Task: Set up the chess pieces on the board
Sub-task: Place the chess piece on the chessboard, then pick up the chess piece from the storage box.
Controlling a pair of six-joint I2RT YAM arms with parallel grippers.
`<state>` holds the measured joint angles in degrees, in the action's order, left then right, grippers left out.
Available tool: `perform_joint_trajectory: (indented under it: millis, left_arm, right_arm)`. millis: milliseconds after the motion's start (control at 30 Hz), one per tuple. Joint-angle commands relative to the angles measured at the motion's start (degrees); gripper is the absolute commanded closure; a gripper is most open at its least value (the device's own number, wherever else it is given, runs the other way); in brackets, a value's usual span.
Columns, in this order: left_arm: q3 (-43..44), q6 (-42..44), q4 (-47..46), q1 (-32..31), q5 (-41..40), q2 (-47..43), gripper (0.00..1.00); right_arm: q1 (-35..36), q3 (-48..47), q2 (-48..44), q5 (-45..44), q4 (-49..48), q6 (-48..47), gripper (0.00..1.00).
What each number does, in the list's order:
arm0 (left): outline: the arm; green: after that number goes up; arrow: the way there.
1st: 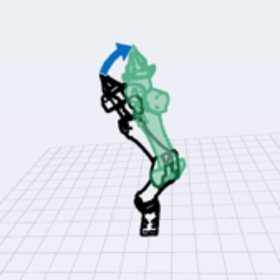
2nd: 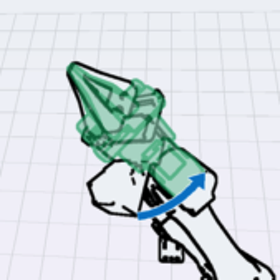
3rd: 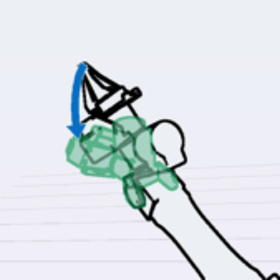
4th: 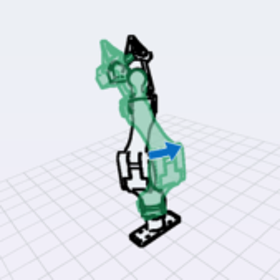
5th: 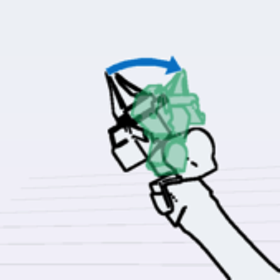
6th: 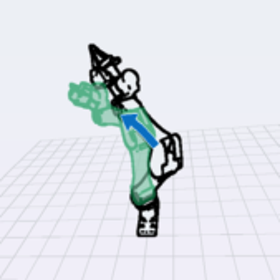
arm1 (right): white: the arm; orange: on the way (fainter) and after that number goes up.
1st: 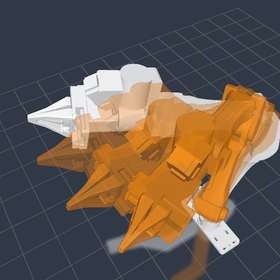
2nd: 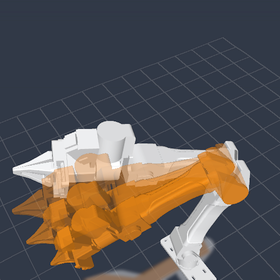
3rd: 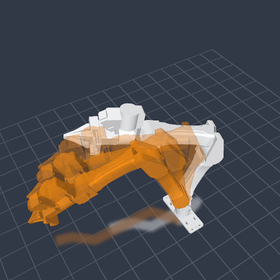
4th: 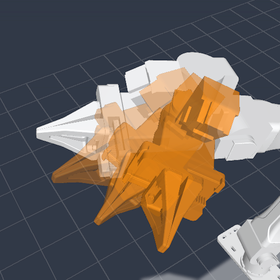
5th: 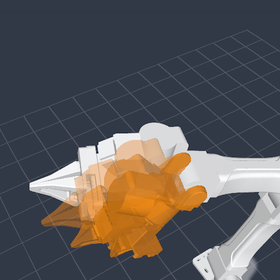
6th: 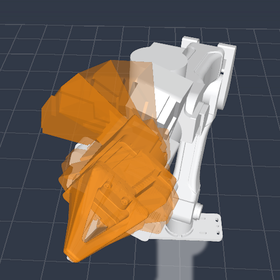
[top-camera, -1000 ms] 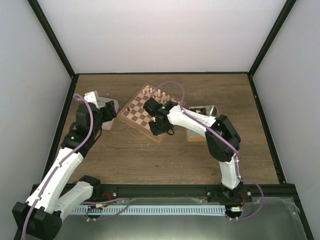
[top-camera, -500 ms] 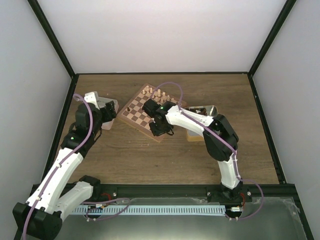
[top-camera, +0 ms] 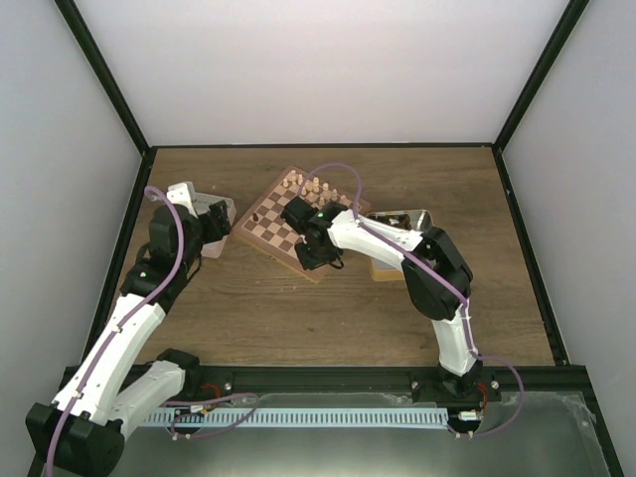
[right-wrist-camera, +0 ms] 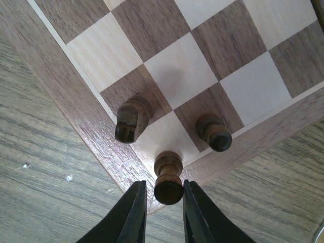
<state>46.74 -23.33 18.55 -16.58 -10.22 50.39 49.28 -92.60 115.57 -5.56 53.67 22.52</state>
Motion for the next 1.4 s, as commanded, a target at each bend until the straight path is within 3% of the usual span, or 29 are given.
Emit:
perform_joint_trajectory:
  millis: [0, 367, 700, 833, 1100, 1233, 1367]
  left_arm:
    - [-0.6, 0.5, -1.1, 0.4, 0.5, -0.5, 0.21]
    - [-0.6, 0.4, -1.3, 0.5, 0.8, -0.6, 0.21]
    - [-0.7, 0.4, -1.5, 0.6, 1.3, -0.3, 0.21]
    - [-0.6, 0.4, -1.7, 0.6, 1.7, -0.3, 0.21]
    - [-0.7, 0.9, -2.6, 0.7, 3.4, -0.1, 0.21]
    - [-0.7, 0.9, -3.0, 0.7, 4.0, 0.4, 0.21]
    - [-0.7, 1.0, -3.2, 0.7, 4.2, 0.6, 0.21]
  right_arm:
    - [0.5, -1.5, -0.4, -0.7, -1.0, 0.5, 0.79]
    - [0.5, 0.0, -0.8, -1.7, -2.8, 1.3, 0.83]
    - [0.3, -1.4, -8.7, -2.5, -3.7, 4.8, 0.68]
    - [-1.7, 0.9, -13.7, -6.1, -5.4, 6.7, 0.67]
    - [-15.4, 17.9, -27.2, -11.6, -13.6, 14.8, 0.67]
    - [-24.4, 26.4, -30.2, -8.3, -20.3, 14.3, 0.62]
    - [-31.2, 29.7, -27.0, -1.9, -23.3, 11.3, 0.60]
